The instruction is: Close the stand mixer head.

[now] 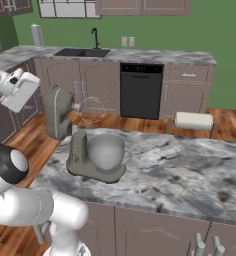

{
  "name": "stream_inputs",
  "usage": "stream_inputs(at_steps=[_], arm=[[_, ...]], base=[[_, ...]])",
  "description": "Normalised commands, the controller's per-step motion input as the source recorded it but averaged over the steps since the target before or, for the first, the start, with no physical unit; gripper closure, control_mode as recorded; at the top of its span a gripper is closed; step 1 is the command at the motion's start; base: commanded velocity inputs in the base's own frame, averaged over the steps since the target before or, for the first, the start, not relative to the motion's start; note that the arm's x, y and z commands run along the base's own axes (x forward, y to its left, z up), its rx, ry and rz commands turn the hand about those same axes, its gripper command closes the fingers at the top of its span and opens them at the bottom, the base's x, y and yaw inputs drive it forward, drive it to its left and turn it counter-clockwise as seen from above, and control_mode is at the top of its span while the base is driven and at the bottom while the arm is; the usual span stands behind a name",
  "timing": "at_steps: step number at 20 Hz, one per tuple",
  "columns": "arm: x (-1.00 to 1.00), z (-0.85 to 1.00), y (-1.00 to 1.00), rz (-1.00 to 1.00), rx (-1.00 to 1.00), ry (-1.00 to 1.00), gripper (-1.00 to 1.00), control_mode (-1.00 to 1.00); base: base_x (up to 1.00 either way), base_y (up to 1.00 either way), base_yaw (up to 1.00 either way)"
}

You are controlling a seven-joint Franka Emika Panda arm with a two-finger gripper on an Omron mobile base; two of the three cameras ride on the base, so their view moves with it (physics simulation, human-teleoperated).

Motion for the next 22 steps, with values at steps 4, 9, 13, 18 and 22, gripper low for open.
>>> stream_inputs(at_steps=[4, 9, 13, 18, 22], arm=[[0.07, -0.11, -1.00, 0.00, 0.06, 0.09, -1.00, -1.00], [0.01, -0.18, -1.00, 0.00, 0.16, 0.11, -1.00, -1.00], [0.18, -0.25, -1.00, 0.00, 0.26, 0.17, -1.00, -1.00], [0.05, -0.17, -1.00, 0.02, 0.43, 0.17, -1.00, -1.00], [-0.53, 0.00, -0.96, 0.01, 0.39, 0.01, -1.00, -1.00]], base=[[0.00, 0.00, 0.00], [0.00, 0.00, 0.00], [0.00, 0.00, 0.00], [0.00, 0.00, 0.00], [0.00, 0.00, 0.00]])
